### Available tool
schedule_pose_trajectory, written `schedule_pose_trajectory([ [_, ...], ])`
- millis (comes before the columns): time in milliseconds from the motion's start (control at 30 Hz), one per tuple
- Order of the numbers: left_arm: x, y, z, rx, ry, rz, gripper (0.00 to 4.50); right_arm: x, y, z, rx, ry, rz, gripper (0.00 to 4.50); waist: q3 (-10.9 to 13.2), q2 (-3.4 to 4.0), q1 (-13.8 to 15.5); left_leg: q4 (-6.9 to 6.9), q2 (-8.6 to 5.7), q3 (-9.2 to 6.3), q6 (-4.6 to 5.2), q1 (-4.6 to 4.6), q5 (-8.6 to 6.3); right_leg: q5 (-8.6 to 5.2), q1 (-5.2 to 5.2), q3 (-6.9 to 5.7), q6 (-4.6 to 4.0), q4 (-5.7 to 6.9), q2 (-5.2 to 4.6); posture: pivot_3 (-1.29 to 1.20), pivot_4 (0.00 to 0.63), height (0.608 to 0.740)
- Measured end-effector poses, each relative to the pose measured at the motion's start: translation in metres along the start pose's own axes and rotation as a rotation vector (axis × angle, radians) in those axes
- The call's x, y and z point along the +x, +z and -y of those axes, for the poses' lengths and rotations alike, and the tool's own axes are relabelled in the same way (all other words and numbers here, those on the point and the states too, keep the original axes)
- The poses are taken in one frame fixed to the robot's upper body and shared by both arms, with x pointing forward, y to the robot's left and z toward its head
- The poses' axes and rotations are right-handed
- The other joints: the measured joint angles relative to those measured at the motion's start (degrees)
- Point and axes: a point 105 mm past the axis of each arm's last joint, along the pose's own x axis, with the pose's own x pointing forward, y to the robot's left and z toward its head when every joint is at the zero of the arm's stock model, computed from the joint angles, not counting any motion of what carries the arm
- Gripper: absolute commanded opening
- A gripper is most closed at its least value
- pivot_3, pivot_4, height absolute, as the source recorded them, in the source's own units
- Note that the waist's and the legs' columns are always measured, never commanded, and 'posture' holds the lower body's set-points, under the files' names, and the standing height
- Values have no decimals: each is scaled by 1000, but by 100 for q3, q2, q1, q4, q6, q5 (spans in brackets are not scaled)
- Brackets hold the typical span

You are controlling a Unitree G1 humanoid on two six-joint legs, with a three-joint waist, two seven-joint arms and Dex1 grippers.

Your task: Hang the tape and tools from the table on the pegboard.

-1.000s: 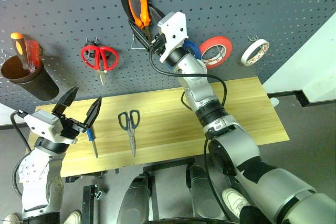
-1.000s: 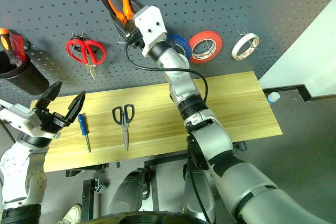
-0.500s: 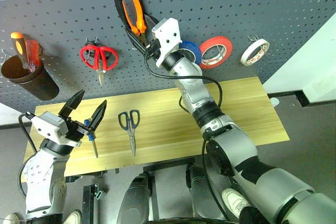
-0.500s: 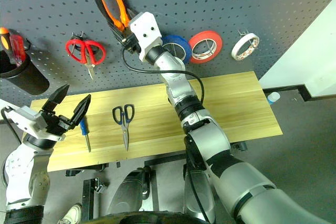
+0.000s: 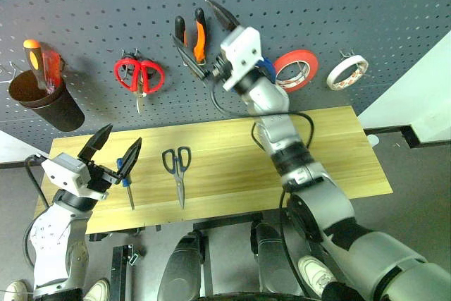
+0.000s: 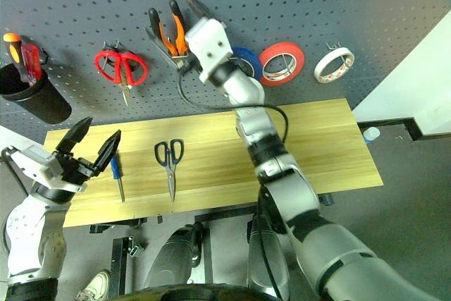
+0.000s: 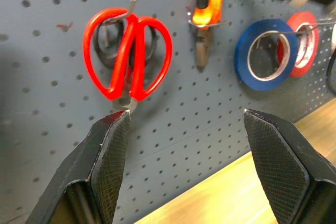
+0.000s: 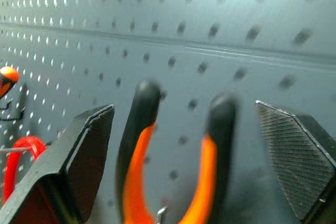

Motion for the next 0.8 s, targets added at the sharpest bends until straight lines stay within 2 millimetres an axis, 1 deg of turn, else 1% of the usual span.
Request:
schedule_pose_trajectory([
  [33, -4, -4, 0, 0, 4, -36, 3578, -12, 4, -8, 4, 54, -6, 4482, 0, 0, 1, -7, 0, 2, 0, -2, 0, 0, -2, 0, 0, -6, -1, -6, 245, 733],
  [133, -12, -11, -1, 4, 19, -111, 3578, -35, 12, -26, 29, 169, -38, 4482, 0, 0, -1, -7, -1, 2, 0, -7, 0, -1, -4, 0, 0, -10, -5, -22, 246, 733],
  [267, -19, -22, 5, -4, 67, -219, 3578, -60, 33, -30, 24, 277, -83, 4482, -1, -1, 11, -2, -1, 1, 0, -3, 0, -12, 4, -1, -20, -9, -7, -28, 246, 733],
  [333, -21, -36, 10, -24, 105, -319, 3578, -77, 37, -32, 27, 329, -132, 4482, -2, -3, 17, 9, -2, -1, 0, 4, 0, -20, 21, -3, -16, -9, -7, -30, 247, 733],
  [367, -21, -49, 16, -42, 133, -406, 3578, -91, 35, -34, 41, 368, -190, 4482, -1, -3, 37, 19, -3, -1, 0, 5, 0, -30, 28, -3, -3, -9, -7, -31, 246, 733],
  [433, -22, -68, 23, -46, 160, -536, 3578, -111, 28, -36, 94, 405, -282, 4482, -3, -13, 35, 26, -3, 0, 0, 7, 0, -30, 33, -3, -4, -11, -8, -33, 244, 733],
  [467, -22, -75, 26, -39, 171, -599, 3578, -123, 23, -37, 133, 426, -333, 4482, -4, -20, 32, 28, -3, 0, 0, 7, 0, -30, 33, -3, -5, -11, -7, -33, 242, 733],
  [567, -20, -94, 32, -39, 223, -750, 3578, -170, 11, -45, 264, 489, -495, 4482, -4, -24, 76, 24, -4, -1, 2, 7, -1, -23, 34, -6, -8, -11, -8, -31, 240, 733],
  [600, -19, -101, 35, -58, 237, -804, 3746, -181, 9, -46, 297, 491, -522, 4495, -4, -23, 73, 21, -4, 1, 2, 7, -1, -18, 33, -6, -12, -11, -8, -30, 239, 733],
  [667, -12, -112, 43, -104, 267, -886, 4145, -197, 5, -49, 340, 502, -565, 4500, -4, -26, 63, 24, -4, 0, 2, 9, -1, -9, 33, -7, 3, -6, -7, -29, 238, 733],
  [700, -4, -115, 50, -141, 282, -919, 4459, -204, 3, -48, 344, 501, -579, 4500, -4, -26, 83, 28, -5, -1, 2, 11, -1, -11, 40, -9, 9, -6, -8, -30, 236, 733],
  [733, 4, -118, 59, -174, 288, -948, 4490, -211, -1, -48, 355, 495, -597, 4500, -7, -31, 115, 33, -5, -2, 2, 15, -1, -14, 45, -11, 15, -6, -8, -28, 235, 733],
  [800, 15, -120, 75, -196, 271, -995, 4490, -217, -5, -48, 365, 490, -611, 4500, -8, -35, 119, 35, -5, -2, 1, 15, -1, -16, 47, -10, 20, -8, -8, -27, 234, 733],
])
